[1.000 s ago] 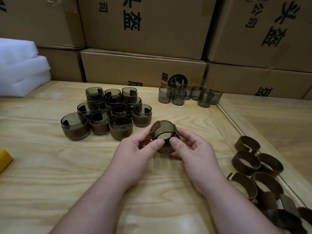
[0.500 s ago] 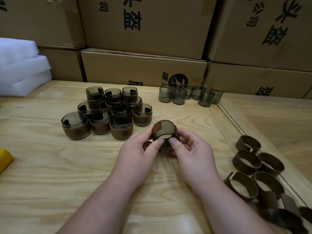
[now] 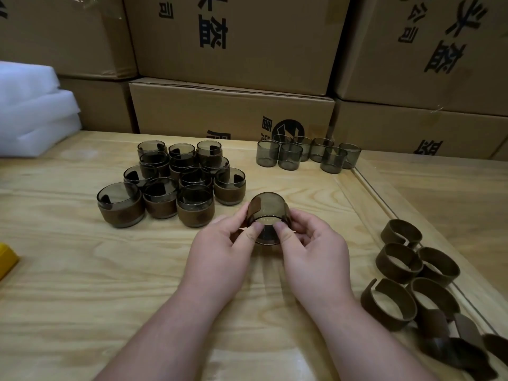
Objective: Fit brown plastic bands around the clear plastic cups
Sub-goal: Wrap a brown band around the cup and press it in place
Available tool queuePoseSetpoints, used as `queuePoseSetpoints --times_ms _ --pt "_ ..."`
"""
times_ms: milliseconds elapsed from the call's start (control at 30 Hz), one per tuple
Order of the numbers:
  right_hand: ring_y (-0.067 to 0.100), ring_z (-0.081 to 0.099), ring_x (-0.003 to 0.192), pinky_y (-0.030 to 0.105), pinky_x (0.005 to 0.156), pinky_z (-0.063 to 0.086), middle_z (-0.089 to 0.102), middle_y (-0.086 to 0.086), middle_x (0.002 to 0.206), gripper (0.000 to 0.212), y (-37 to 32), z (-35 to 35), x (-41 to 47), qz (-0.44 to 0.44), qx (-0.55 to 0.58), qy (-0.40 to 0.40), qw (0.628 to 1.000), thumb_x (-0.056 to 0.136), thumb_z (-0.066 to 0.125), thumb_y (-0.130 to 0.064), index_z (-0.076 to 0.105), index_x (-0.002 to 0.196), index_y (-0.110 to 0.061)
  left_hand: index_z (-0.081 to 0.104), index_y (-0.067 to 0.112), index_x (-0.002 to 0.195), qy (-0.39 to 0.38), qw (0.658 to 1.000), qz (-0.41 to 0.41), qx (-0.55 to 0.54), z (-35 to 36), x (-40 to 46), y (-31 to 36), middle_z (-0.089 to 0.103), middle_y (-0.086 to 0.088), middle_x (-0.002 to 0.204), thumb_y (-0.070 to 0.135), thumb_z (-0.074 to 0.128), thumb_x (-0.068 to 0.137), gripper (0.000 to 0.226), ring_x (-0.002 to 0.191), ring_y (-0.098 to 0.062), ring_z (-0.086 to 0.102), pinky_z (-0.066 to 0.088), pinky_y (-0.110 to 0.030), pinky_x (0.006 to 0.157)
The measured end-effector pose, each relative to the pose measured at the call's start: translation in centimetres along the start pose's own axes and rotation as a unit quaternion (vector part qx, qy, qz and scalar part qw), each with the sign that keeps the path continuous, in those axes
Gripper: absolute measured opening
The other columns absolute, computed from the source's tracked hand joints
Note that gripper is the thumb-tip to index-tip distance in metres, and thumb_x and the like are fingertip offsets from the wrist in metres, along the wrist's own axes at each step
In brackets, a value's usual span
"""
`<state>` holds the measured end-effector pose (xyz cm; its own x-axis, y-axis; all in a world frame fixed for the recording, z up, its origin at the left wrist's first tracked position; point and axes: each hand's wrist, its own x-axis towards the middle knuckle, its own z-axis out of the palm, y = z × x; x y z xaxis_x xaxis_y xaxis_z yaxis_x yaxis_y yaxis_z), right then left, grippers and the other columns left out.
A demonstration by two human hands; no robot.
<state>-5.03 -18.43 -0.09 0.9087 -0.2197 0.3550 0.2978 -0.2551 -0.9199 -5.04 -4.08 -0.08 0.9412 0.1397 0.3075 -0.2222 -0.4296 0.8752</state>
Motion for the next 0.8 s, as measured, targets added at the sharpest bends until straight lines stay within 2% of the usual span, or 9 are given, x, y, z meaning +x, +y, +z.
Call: queuePoseSetpoints --times_ms 100,200,300,433,500,567,600,700,800 --pt "-0.005 0.071 0.078 0.007 0.069 0.051 0.074 -0.028 0.085 0.023 -0.3 -0.3 0.1 0.015 0.055 0.005 0.998 0.090 0.078 -0.022 0.068 0.090 -0.042 0.070 0.031 0.130 0.000 0.996 -0.040 -0.079 -0.1 0.0 -0.1 0.074 0.018 0.103 0.036 0.077 0.088 0.042 0.095 0.017 0.063 0.042 0.001 0.079" --pt "-0.002 0.071 0.083 0.012 0.072 0.053 0.077 -0.019 0.090 0.013 -0.3 -0.5 0.2 0.020 0.100 -0.009 0.995 0.090 0.076 -0.027 0.072 0.100 -0.034 0.075 0.033 0.122 0.010 0.990 -0.055 -0.127 -0.1 0.0 -0.1 0.077 0.018 0.084 0.044 0.073 0.087 0.037 0.080 0.008 0.069 0.047 -0.004 0.070" --pt "0.000 0.067 0.073 0.014 0.069 0.052 0.073 -0.016 0.081 0.015 -0.2 -0.4 -0.1 0.016 0.103 -0.043 0.994 0.094 0.070 -0.027 0.070 0.109 -0.033 0.072 0.037 0.122 0.039 0.983 -0.049 -0.174 -0.2 0.1 0.0 0.073 -0.001 0.082 0.051 0.065 0.087 0.038 0.068 -0.006 0.063 0.049 -0.014 0.062" --pt "0.017 0.065 0.075 0.022 0.074 0.056 0.065 0.004 0.080 0.035 -0.1 -0.4 -0.5 0.022 0.086 -0.102 0.991 0.087 0.069 -0.043 0.063 0.121 -0.042 0.078 0.034 0.103 0.032 0.976 -0.045 -0.209 -0.3 0.1 0.2 0.077 0.011 0.088 0.054 0.053 0.095 0.033 0.072 0.001 0.065 0.049 -0.012 0.064" --pt "0.028 0.065 0.078 0.032 0.077 0.058 0.063 0.012 0.083 0.040 0.0 -0.5 -0.5 0.025 0.081 -0.124 0.989 0.084 0.066 -0.047 0.061 0.123 -0.046 0.079 0.028 0.096 0.005 0.976 -0.055 -0.211 -0.4 -0.1 0.2 0.078 0.003 0.090 0.055 0.048 0.102 0.041 0.078 -0.013 0.068 0.054 -0.024 0.070" --pt "0.023 0.064 0.071 0.032 0.070 0.058 0.063 0.015 0.081 0.040 -0.1 -0.6 -0.5 0.030 0.085 -0.125 0.988 0.083 0.066 -0.052 0.063 0.123 -0.046 0.078 0.023 0.099 -0.024 0.971 -0.060 -0.230 -0.5 -0.1 0.2 0.077 -0.009 0.095 0.055 0.044 0.097 0.047 0.087 -0.030 0.066 0.053 -0.043 0.080" --pt "0.019 0.063 0.067 0.029 0.065 0.056 0.062 0.015 0.077 0.042 -0.1 -0.6 -0.5 0.035 0.093 -0.118 0.988 0.081 0.066 -0.055 0.065 0.122 -0.044 0.078 0.021 0.101 -0.033 0.969 -0.059 -0.237 -0.7 0.0 0.2 0.075 -0.010 0.094 0.053 0.044 0.094 0.047 0.083 -0.029 0.063 0.051 -0.043 0.078" --pt "0.017 0.059 0.058 0.028 0.053 0.050 0.062 0.006 0.064 0.032 -0.2 -0.7 0.0 0.079 0.157 -0.077 0.981 0.085 0.058 -0.053 0.075 0.102 -0.032 0.077 0.031 0.118 -0.072 0.967 -0.038 -0.240 -1.1 -0.1 0.5 0.069 0.008 0.086 0.040 0.054 0.088 0.039 0.076 -0.004 0.058 0.046 -0.014 0.072" --pt "0.024 0.054 0.052 0.033 0.051 0.046 0.059 0.013 0.061 0.038 -0.2 -0.9 0.3 0.110 0.200 -0.061 0.972 0.091 0.048 -0.047 0.076 0.083 -0.022 0.064 0.034 0.137 -0.104 0.974 -0.023 -0.200 -1.0 -0.2 0.7 0.073 0.006 0.119 0.019 0.067 0.096 0.043 0.099 0.004 0.062 0.044 -0.005 0.084"
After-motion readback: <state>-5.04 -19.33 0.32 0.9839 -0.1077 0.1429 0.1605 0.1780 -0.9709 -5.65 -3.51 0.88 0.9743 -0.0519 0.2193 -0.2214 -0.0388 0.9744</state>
